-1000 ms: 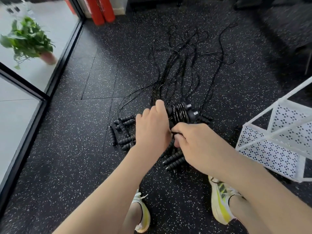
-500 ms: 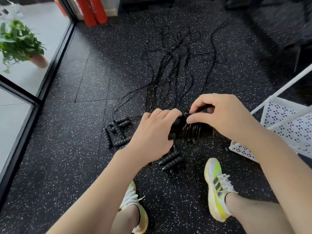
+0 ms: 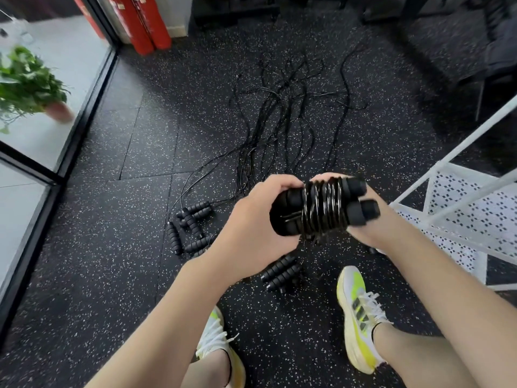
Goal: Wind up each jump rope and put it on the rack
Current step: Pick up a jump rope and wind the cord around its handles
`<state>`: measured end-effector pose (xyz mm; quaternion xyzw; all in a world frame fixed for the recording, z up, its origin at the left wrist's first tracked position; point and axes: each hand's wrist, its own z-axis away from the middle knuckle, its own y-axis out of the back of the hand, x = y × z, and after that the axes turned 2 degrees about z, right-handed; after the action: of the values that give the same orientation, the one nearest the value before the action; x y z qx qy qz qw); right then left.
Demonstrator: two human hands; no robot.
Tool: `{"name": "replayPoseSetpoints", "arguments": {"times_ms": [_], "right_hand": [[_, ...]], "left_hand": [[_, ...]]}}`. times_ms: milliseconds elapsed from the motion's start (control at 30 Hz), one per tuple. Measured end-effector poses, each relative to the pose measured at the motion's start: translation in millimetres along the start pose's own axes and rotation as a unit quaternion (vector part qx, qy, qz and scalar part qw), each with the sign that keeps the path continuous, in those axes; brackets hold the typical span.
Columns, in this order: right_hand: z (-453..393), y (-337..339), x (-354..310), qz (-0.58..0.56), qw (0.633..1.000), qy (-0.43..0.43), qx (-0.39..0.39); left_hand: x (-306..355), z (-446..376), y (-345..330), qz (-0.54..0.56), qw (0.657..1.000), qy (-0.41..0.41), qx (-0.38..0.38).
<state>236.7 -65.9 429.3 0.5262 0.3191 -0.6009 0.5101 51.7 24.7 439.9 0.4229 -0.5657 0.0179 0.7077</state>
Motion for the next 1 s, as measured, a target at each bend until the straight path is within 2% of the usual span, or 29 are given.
{"name": "replayPoseSetpoints", "arguments": {"times_ms": [67,167,267,400,500,733,833,933,1000], "right_hand": [[2,-17,6,0.012,0.999,-0.023,0.028],[0,-38,14,-0.027,0.999,-0.013,0.014],[6,-48,9,0.123,0.992,0.012,0.005],[17,-57,-3,0.291,0.956,0.035,-0.001],[22,-58,-13,0.367,0.930,0.030,-0.015],[26,-45,-36,0.439,0.896,0.067,-0.008],[21,-28,-37,0.452,0.886,0.099,0.043],[17,-11,-36,0.429,0.891,0.112,0.099],[14,-1,-36,0.405,0.902,0.106,0.103]], "left_hand": [[3,-3,2,0.027,0.997,0.022,0.062],[1,-11,8,0.025,0.987,0.064,0.148],[-9,-20,14,-0.045,0.978,0.079,0.189],[-22,-25,10,-0.112,0.974,0.110,0.166],[-29,-25,6,-0.132,0.971,0.120,0.157],[-34,-21,1,-0.166,0.975,0.071,0.127],[-34,-19,-3,-0.183,0.979,0.036,0.081],[-31,-17,-7,-0.196,0.980,-0.002,0.040],[-29,-15,-10,-0.188,0.982,-0.029,0.022]]}}
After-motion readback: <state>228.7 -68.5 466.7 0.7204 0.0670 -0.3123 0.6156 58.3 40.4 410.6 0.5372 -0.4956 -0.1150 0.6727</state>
